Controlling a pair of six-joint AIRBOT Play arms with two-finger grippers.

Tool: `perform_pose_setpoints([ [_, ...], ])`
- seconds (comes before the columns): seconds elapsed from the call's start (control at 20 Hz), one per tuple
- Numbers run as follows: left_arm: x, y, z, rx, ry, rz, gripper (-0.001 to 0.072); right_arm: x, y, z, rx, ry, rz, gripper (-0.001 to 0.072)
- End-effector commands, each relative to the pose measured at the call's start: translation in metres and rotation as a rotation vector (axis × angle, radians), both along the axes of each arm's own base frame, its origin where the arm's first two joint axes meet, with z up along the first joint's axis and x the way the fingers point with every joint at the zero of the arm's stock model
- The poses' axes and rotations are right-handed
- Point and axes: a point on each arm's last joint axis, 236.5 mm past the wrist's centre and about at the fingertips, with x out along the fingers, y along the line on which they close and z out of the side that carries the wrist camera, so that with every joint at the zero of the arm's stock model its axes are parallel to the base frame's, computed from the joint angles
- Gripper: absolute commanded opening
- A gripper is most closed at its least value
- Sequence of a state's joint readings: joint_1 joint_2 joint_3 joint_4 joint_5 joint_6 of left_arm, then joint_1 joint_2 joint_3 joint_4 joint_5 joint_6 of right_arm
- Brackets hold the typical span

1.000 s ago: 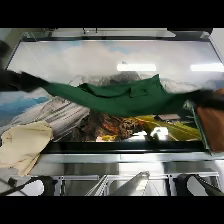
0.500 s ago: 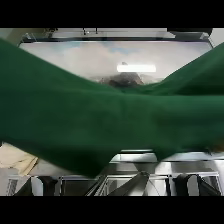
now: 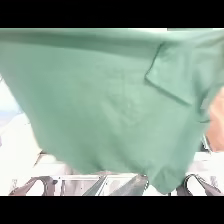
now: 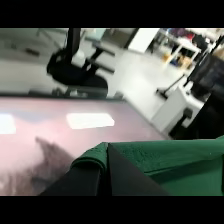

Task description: Fold the shirts.

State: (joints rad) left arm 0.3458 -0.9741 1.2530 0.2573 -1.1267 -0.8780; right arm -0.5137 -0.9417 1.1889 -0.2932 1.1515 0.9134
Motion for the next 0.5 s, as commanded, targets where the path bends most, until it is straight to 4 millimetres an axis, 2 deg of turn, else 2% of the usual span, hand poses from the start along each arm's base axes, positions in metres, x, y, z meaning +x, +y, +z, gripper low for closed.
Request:
perform_pose_setpoints([
  [0.0,0.069,-0.05,-0.174,0.245,0.321,-0.153,0.0029,0.056,0.011,-0.139,0.082,0.245,0.049,0.0016],
  [0.05,0.082,-0.052,-0.219,0.294,0.405,-0.184,0.002,0.071,0.011,-0.173,0.093,0.306,0.043,0.0016],
  [0.1,0.093,-0.052,-0.255,0.322,0.471,-0.206,0.002,0.084,0.01,-0.206,0.102,0.358,0.028,0.0016],
  [0.2,0.119,-0.045,-0.307,0.312,0.559,-0.209,0.002,0.11,0.004,-0.266,0.144,0.44,-0.023,0.0016],
  [0.3,0.14,-0.03,-0.327,0.279,0.6,-0.178,0.002,0.129,-0.004,-0.302,0.22,0.474,-0.05,0.0016],
  [0.35,0.151,-0.018,-0.329,0.263,0.597,-0.158,0.002,0.138,-0.009,-0.313,0.246,0.482,-0.06,0.0016],
  [0.45,0.166,0.002,-0.33,0.244,0.595,-0.111,0.0021,0.156,-0.015,-0.323,0.26,0.479,-0.066,0.0015],
])
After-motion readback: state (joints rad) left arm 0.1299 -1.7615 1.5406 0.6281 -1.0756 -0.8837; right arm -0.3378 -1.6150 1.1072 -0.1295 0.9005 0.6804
